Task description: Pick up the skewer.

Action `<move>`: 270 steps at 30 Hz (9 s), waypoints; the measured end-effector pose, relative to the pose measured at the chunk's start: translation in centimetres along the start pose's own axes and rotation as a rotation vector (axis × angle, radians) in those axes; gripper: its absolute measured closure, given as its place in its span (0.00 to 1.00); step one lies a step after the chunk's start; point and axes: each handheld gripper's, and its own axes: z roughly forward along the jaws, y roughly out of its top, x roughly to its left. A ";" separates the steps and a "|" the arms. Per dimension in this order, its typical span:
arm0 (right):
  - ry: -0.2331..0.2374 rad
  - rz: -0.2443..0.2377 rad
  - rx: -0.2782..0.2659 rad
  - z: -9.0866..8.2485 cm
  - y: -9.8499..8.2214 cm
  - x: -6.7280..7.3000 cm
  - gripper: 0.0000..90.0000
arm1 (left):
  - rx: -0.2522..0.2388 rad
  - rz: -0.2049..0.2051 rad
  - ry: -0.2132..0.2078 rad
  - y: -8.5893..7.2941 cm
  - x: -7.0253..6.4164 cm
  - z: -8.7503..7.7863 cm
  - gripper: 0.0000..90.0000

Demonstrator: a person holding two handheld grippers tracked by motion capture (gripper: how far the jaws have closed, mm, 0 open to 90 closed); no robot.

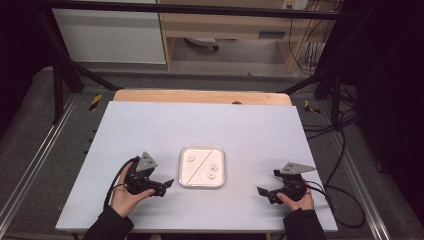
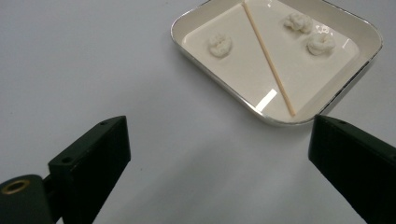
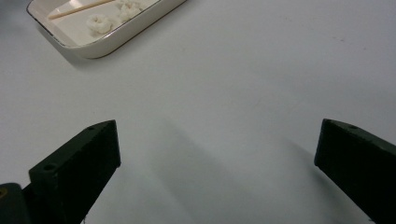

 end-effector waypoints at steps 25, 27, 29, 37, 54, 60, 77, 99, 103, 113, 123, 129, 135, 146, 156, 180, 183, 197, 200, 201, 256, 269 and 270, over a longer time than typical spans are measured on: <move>0.002 -0.002 0.006 0.1 0.0 0.0 0.01 | 0.068 0.029 -0.021 4.0 -3.3 4.9 0.29; 0.003 0.001 0.007 0.1 0.0 0.0 0.01 | 0.082 0.028 -0.023 4.1 -3.5 5.3 0.32; 0.003 0.001 0.007 0.1 0.0 0.0 0.01 | 0.091 0.033 -0.018 4.2 -3.7 5.8 0.35; 0.006 -0.001 0.009 0.1 0.0 0.0 0.01 | 0.116 0.022 -0.008 4.5 -4.2 7.0 0.49; 0.006 -0.003 0.008 0.1 0.0 0.0 0.01 | 0.116 -0.002 -0.015 4.2 -4.9 7.7 0.78; 0.007 -0.003 0.008 0.1 0.0 0.0 0.01 | 0.099 -0.017 0.003 4.0 -5.3 7.8 0.89; 0.006 -0.008 0.010 0.1 0.0 0.0 0.01 | 0.073 -0.061 0.021 3.6 -5.2 7.7 0.98; 0.007 -0.012 0.011 0.2 0.0 0.0 0.01 | -0.024 -0.063 -0.020 3.7 -4.7 5.5 0.98; 0.003 -0.015 0.014 0.2 0.0 0.1 0.01 | -0.030 -0.067 -0.039 3.6 -4.4 4.9 0.98; 0.004 -0.036 0.013 0.4 0.3 0.5 0.01 | -0.046 -0.048 -0.075 3.4 -3.8 3.8 0.98; -0.045 -0.088 0.033 0.9 1.2 1.8 0.01 | -0.043 -0.014 -0.111 3.4 -3.9 3.4 0.98; -0.063 -0.143 0.044 1.1 1.6 2.5 0.01 | -0.036 0.004 -0.128 3.5 -4.2 3.4 0.98; -0.080 -0.204 0.046 1.4 2.3 3.3 0.02 | -0.031 0.017 -0.147 3.8 -4.4 3.2 0.98; -0.109 -0.324 0.061 1.9 3.4 4.7 0.04 | -0.020 0.062 -0.177 4.6 -5.0 3.0 0.98; -0.130 -0.449 0.088 2.5 4.4 6.1 0.07 | 0.007 0.113 -0.189 5.4 -5.5 3.1 0.98; -0.161 -0.710 0.094 2.6 5.3 7.8 0.26 | 0.046 0.223 -0.254 8.6 -9.4 5.0 0.98; -0.158 -0.752 0.098 2.7 5.4 7.9 0.31 | 0.051 0.241 -0.263 8.9 -10.0 5.3 0.98; -0.145 -0.967 0.140 3.1 5.0 8.1 0.55 | 0.076 0.281 -0.297 9.8 -11.7 6.3 0.98; -0.143 -1.006 0.151 3.2 5.0 8.1 0.61 | 0.082 0.284 -0.305 9.8 -11.9 6.4 0.98; -0.141 -1.022 0.153 3.2 5.0 8.1 0.63 | 0.081 0.285 -0.308 9.8 -11.9 6.4 0.98; -0.145 -1.330 0.290 3.7 5.2 9.3 0.99 | 0.374 0.370 -0.324 10.2 -11.8 7.7 0.93; -0.147 -1.343 0.284 3.6 5.1 9.6 0.98 | 0.383 0.419 -0.296 9.8 -12.4 7.9 0.98; -0.148 -1.335 0.281 3.5 5.1 9.6 0.97 | 0.385 0.422 -0.297 9.8 -12.4 7.8 0.98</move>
